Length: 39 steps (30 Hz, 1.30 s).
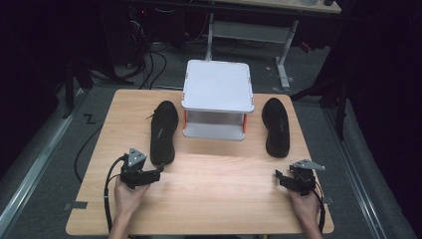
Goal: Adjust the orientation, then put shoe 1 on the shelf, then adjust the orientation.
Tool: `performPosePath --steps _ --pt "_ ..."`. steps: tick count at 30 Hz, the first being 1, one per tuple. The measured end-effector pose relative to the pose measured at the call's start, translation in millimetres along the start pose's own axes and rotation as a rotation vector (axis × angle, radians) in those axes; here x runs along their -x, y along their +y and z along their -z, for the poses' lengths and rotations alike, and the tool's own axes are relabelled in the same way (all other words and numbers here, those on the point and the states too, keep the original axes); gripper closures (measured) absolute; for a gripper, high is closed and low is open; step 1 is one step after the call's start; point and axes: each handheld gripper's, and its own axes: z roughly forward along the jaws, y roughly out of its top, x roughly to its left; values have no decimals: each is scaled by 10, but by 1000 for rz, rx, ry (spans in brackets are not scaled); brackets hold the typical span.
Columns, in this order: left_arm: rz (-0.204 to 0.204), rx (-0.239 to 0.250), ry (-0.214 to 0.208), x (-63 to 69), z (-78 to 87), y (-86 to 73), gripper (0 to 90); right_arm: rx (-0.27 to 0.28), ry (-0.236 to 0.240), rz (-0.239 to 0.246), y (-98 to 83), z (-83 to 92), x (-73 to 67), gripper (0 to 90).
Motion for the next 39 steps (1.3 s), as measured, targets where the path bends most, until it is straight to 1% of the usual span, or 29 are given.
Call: performPosePath --steps 2,3,8,12,13,14,15,16,17,18,19,21,23,24,25,26,27,28,29,30,31,32,33,34,35,36,37,38,39 --pt "-11 12 3 23 -17 71 244 0 0 0 0 0 0 359" --pt "-18 11 2 25 -29 106 245 0 0 0 0 0 0 359" --pt "-20 17 0 28 -117 255 247 0 0 0 0 1 0 359" --pt "-29 2 7 38 -206 361 251 0 1 1 0 0 0 357" --pt "-39 -6 12 48 -247 407 255 0 1 1 0 0 0 357" --pt "-39 -6 12 48 -247 407 259 0 1 1 0 0 0 357" --pt "-55 -20 21 68 -291 443 266 0 2 3 0 0 0 357" --pt "-55 -20 21 68 -291 443 276 0 2 3 0 0 0 357" --pt "-59 -23 33 80 -315 454 276 0 2 3 0 0 0 357" --pt "-58 -19 31 81 -336 456 295 0 2 4 0 0 1 357" --pt "-58 -25 31 80 -359 460 311 0 3 4 0 0 0 357" --pt "-63 -45 45 78 -414 467 348 0 3 4 0 0 0 357" --pt "-66 -63 50 77 -463 474 360 0 3 4 0 0 0 357" --pt "-73 -63 60 83 -483 480 396 0 3 4 0 0 0 357" --pt "-88 -74 82 91 -513 504 412 0 3 4 0 0 0 357" --pt "-88 -74 82 91 -513 504 427 0 3 4 0 0 0 357" --pt "-99 -76 96 95 -548 524 438 0 3 3 0 0 0 357" --pt "-99 -76 96 95 -548 524 469 0 3 3 0 0 0 357" --pt "-97 -72 100 88 -565 524 469 0 3 4 0 0 0 357" --pt "-93 -76 105 75 -586 519 495 0 3 3 0 0 0 357" --pt "-93 -77 102 61 -610 507 537 0 3 3 0 0 0 357" --pt "-93 -77 102 61 -610 507 552 0 3 3 0 0 -1 357" --pt "-105 -78 107 61 -613 508 552 0 3 3 0 0 -1 357" --pt "-105 -78 108 54 -629 505 604 0 3 3 1 -1 -1 357" --pt "-105 -78 108 54 -629 505 632 0 3 3 1 -1 -1 357" --pt "-105 -76 101 41 -631 502 632 0 3 3 1 -1 -1 357" --pt "-106 -75 96 28 -630 500 677 0 3 5 2 -2 -3 357" --pt "-105 -75 89 19 -632 498 700 0 5 6 3 -2 -3 357" --pt "-111 -70 79 18 -629 494 700 0 5 6 3 -2 -3 357"
